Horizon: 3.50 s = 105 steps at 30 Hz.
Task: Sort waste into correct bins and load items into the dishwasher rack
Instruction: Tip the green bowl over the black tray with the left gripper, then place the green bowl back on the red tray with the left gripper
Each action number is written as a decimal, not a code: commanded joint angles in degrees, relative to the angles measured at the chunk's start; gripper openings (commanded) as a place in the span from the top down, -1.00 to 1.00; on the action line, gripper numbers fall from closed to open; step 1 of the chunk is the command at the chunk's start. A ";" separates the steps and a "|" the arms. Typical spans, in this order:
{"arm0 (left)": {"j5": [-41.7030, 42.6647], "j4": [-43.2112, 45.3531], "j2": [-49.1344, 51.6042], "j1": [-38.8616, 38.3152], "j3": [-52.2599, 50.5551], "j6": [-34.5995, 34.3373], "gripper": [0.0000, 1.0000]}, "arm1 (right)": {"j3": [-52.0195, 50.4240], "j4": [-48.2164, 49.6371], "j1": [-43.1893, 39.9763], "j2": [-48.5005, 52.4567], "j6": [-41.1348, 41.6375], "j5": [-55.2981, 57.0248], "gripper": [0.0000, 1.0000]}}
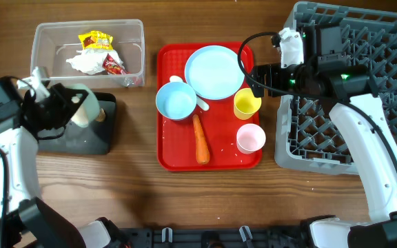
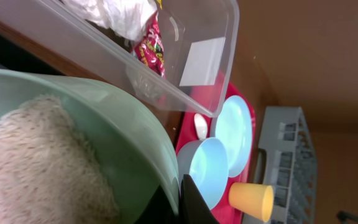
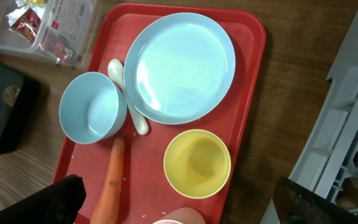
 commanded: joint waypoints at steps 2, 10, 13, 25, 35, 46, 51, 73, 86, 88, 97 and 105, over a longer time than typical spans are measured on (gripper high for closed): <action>12.13 1.90 4.11 5.53 1.09 4.90 0.92 | 0.48 -0.07 0.02 0.66 0.68 0.81 -0.99; 20.02 10.14 12.66 7.69 0.98 8.04 0.92 | 0.48 -0.46 0.02 0.66 0.81 0.79 -0.99; 23.65 11.72 12.68 7.76 1.01 10.88 0.92 | 0.48 -0.50 0.02 0.66 0.85 0.79 -0.99; 40.81 13.86 12.68 13.60 0.98 15.17 0.92 | 0.48 -1.95 0.02 0.66 0.85 0.79 -1.00; 43.89 13.49 12.68 16.22 0.98 15.37 0.92 | 0.48 -2.82 0.02 0.66 1.99 0.81 -0.99; 43.89 13.51 12.68 16.22 1.01 11.23 0.92 | 0.48 -2.60 0.02 0.66 2.19 0.79 -0.99; 43.89 21.29 12.66 16.22 1.01 3.74 0.92 | 0.48 -2.51 0.02 0.66 2.32 0.79 -0.99; 32.13 35.12 6.40 -14.43 1.01 -5.92 0.92 | 0.48 -2.75 0.02 0.66 2.34 0.79 -0.99; -22.64 7.56 1.64 -53.90 1.01 4.90 0.92 | 0.48 -0.83 0.02 0.66 2.14 0.85 -1.00; -31.93 2.03 -1.09 -59.34 1.01 4.90 0.92 | 0.48 -0.35 0.02 0.66 2.16 0.83 -1.00; -51.08 -10.16 2.36 -72.63 0.35 4.90 0.92 | 0.48 -0.28 0.02 0.66 2.21 0.81 -0.99; -51.01 -8.83 12.02 -72.63 -0.20 4.66 0.41 | 0.48 -0.68 0.02 0.66 2.19 0.81 -1.00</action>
